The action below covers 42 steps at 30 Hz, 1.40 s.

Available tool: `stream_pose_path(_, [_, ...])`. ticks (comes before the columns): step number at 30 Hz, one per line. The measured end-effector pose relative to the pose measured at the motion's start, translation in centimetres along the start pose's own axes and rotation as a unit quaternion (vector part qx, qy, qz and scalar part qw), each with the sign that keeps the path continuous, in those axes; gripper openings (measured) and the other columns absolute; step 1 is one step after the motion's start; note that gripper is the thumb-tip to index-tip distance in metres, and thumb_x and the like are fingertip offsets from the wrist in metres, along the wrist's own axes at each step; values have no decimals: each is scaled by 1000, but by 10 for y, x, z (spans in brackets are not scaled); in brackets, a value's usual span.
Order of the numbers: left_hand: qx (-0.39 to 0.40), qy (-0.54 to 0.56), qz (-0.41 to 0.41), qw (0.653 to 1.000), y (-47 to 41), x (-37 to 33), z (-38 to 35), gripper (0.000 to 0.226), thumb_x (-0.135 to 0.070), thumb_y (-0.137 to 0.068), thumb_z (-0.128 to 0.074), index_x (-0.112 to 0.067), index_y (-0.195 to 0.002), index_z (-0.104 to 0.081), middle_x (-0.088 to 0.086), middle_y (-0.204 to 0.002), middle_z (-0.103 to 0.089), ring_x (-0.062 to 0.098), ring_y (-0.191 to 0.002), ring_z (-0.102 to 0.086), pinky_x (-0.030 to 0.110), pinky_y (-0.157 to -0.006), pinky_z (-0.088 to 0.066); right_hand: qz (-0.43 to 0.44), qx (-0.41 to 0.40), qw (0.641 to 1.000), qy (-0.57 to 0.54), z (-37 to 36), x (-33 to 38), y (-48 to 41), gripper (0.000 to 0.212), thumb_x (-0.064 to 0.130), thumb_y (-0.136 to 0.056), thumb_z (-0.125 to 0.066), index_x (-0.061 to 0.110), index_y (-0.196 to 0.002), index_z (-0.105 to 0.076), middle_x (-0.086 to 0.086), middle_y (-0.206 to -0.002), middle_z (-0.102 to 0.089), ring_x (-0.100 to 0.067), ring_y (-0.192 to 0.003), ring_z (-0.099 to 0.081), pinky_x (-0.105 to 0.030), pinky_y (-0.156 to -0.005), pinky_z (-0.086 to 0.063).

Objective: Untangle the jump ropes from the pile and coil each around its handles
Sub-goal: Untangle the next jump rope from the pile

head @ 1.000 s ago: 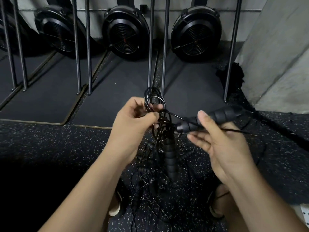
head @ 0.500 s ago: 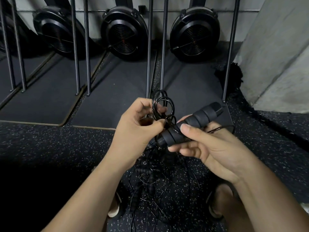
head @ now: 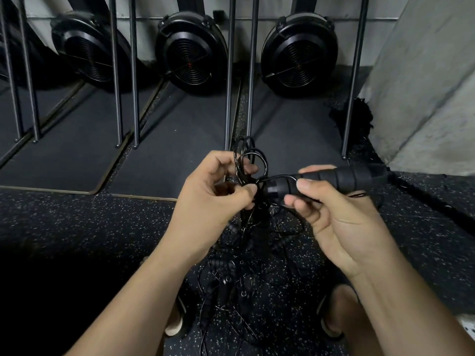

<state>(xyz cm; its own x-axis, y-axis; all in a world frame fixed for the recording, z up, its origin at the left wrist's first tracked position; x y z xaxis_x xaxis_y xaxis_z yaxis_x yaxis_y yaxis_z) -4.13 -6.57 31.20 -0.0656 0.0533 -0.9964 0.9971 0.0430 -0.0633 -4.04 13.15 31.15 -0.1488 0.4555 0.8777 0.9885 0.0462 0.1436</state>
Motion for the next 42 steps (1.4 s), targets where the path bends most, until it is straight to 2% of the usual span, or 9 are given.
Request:
stream_pose_path(4, [-6, 24, 4, 1000, 0, 1, -2, 32, 8, -93, -74, -14, -115, -66, 5, -125, -75, 24, -74, -62, 35, -76, -56, 116, -65, 989, 72, 9, 10, 1, 14, -11, -90, -74, -3, -101, -68, -19, -87, -76, -36, -78, -79, -30, -71, -64])
stream_pose_path(11, [7, 30, 12, 999, 0, 3, -4, 36, 7, -93, -73, -10, -123, -62, 0, -134, -72, 28, -84, -65, 41, -78, -59, 122, -82, 988, 44, 1, -9, 12, 16, -12, -91, -75, -3, -101, -66, -20, -88, -75, -40, -81, -79, -32, -73, -64])
stream_pose_path(14, [25, 17, 20, 999, 1, 6, -6, 37, 7, -94, -74, -14, -122, -62, 0, -134, -70, 29, -86, -69, 53, -87, -60, 101, -77, 992, 3, -3, -14, 13, 17, -11, -90, -74, -3, -104, -66, -20, -90, -75, -38, -83, -79, -31, -74, -64])
stream_pose_path(20, [48, -13, 7, 999, 1, 4, -7, 32, 4, -96, -73, -16, -119, -65, -2, -128, -73, 26, -88, -69, 45, -84, -61, 71, -73, 995, 6, -2, -22, 10, 20, -11, -90, -74, -9, -108, -65, -27, -98, -73, -41, -93, -78, -35, -79, -65])
stream_pose_path(25, [59, -41, -7, 997, -1, 2, -3, 43, 18, -100, -44, -10, -129, -59, 14, -131, -69, 39, -108, -70, 38, -79, -62, 2, -120, 991, -54, 5, -29, 8, 8, -11, -90, -74, -2, -91, -74, -21, -94, -77, -34, -85, -79, -27, -72, -64])
stream_pose_path(29, [48, -95, -32, 994, -1, 1, -1, 34, 4, -102, -65, -21, -125, -64, 0, -128, -72, 39, -91, -73, 52, -80, -63, -99, -125, 982, -99, 2, -41, 11, 21, -4, -87, -77, 10, -72, -79, -11, -87, -80, -22, -78, -80, -17, -62, -59])
stream_pose_path(33, [1, -125, -49, 991, -5, 0, 10, 25, -7, -95, -79, -25, -110, -71, 1, -109, -77, 26, -87, -69, 54, -84, -60, -175, -123, 968, -136, -3, -52, 15, 11, 3, -82, -81, 12, -76, -79, -5, -88, -79, -15, -72, -78, -13, -57, -58])
stream_pose_path(39, [-40, 1, -8, 999, -6, 5, 17, 12, -22, -93, -79, -12, -98, -74, 13, -97, -74, 22, -87, -65, 45, -89, -56, -164, -125, 970, -131, 1, -44, 14, 13, 8, -69, -82, 13, -78, -75, -2, -82, -74, -11, -65, -74, -12, -54, -55])
stream_pose_path(42, [-49, 52, 31, 997, -11, 19, 21, 6, -7, -97, -73, -12, -96, -73, 8, -92, -65, 22, -85, -58, 42, -87, -51, -138, -129, 976, -111, 5, -37, 11, 12, 10, -66, -82, 15, -73, -73, 0, -77, -72, -10, -62, -71, -12, -51, -52])
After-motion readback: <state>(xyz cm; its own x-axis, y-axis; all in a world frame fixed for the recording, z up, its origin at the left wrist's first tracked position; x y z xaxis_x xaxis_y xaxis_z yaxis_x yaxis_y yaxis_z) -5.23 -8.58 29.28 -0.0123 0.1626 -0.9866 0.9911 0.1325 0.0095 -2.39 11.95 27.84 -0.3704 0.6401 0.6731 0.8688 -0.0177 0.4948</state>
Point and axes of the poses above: each hand's wrist, its own y-axis away from the middle knuckle, its own z-axis out of the back of the hand, x = y × z, the point moved 9 cm from there along -y, towards the middle knuckle
